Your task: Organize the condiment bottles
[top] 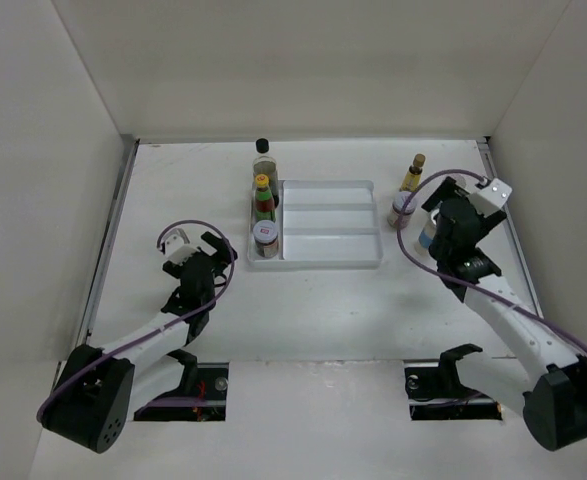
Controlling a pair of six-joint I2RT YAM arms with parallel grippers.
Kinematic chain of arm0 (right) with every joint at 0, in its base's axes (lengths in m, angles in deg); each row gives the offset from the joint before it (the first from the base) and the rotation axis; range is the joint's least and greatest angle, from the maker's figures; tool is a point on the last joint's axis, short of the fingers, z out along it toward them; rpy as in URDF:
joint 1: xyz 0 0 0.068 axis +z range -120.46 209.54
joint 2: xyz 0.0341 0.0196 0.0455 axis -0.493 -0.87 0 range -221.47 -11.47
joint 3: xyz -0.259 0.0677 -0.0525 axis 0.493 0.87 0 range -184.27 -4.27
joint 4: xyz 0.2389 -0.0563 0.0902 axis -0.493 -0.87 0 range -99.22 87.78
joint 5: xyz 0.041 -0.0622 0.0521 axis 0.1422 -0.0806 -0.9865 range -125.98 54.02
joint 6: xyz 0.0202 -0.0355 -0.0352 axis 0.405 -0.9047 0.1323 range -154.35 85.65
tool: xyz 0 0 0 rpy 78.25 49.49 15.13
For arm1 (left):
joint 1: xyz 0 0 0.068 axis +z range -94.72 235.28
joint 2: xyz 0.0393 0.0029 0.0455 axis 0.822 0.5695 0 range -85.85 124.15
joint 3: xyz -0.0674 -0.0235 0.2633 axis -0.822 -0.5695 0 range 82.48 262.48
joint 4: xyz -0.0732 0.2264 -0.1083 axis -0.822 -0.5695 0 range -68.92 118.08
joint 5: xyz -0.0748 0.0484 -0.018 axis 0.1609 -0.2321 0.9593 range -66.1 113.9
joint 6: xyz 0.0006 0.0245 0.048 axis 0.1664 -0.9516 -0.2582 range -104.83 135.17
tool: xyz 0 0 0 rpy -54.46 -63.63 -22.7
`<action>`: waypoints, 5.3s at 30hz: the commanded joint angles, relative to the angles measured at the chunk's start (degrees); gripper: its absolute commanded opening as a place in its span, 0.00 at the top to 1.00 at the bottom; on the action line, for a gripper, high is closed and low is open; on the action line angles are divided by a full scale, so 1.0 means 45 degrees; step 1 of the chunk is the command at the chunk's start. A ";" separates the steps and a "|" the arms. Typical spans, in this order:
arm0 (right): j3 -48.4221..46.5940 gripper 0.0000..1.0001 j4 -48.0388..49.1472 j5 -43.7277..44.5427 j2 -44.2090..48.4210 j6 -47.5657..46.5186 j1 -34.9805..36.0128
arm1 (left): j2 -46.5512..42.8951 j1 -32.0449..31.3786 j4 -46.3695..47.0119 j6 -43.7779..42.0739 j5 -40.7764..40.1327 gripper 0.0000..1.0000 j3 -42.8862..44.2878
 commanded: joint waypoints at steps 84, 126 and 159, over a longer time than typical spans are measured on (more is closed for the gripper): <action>-0.3250 0.00 0.1008 -0.4064 -0.5457 -0.0969 -0.3521 | 0.1076 0.0480 0.2136 0.1370 0.2615 0.00 -0.0015; -0.7113 0.46 0.3878 -0.6642 -0.8050 -0.2140 0.3762 | 0.1683 0.0714 0.2351 0.1487 0.3279 0.00 0.0084; -1.0541 0.00 0.2140 -0.7114 -1.1460 -0.1223 0.4116 | 0.1624 0.0890 0.2429 0.1507 0.3436 0.00 0.0064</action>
